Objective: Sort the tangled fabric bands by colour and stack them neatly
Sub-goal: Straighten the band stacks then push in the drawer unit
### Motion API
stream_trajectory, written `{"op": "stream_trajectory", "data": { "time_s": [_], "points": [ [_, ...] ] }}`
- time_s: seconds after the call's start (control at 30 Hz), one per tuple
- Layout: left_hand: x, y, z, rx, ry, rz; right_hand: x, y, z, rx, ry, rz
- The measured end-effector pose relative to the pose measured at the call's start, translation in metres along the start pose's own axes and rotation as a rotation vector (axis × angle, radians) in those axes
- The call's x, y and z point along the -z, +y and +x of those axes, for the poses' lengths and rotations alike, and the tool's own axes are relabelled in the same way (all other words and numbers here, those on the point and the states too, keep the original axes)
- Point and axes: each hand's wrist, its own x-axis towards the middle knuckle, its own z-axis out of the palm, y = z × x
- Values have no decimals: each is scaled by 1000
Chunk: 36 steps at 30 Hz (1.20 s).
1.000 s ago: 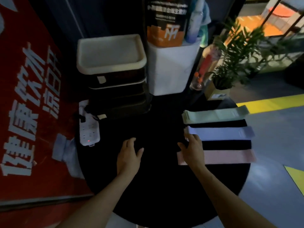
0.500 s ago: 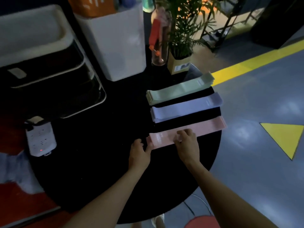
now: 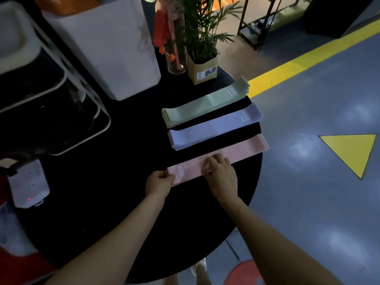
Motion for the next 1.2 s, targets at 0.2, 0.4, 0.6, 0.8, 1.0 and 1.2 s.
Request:
{"op": "stream_trajectory", "data": {
  "time_s": [0.2, 0.4, 0.6, 0.8, 1.0, 1.2],
  "points": [
    [3, 2, -4, -106, -17, 100, 3, -3, 0, -2, 2, 8],
    [29, 2, -8, -127, -36, 106, 11, -17, 1, 36, -128, 44],
    [92, -8, -4, -130, -38, 125, 8, -61, -2, 93, -309, 287],
    [96, 13, -15, -220, -121, -19, 16, -97, 9, 76, -382, 610],
    [67, 30, -26, -233, -272, -261, 33, -81, 12, -8, -410, 755],
    [37, 44, -34, -217, -444, -283, 39, -55, 12, -113, -221, 714]
  ]
}}
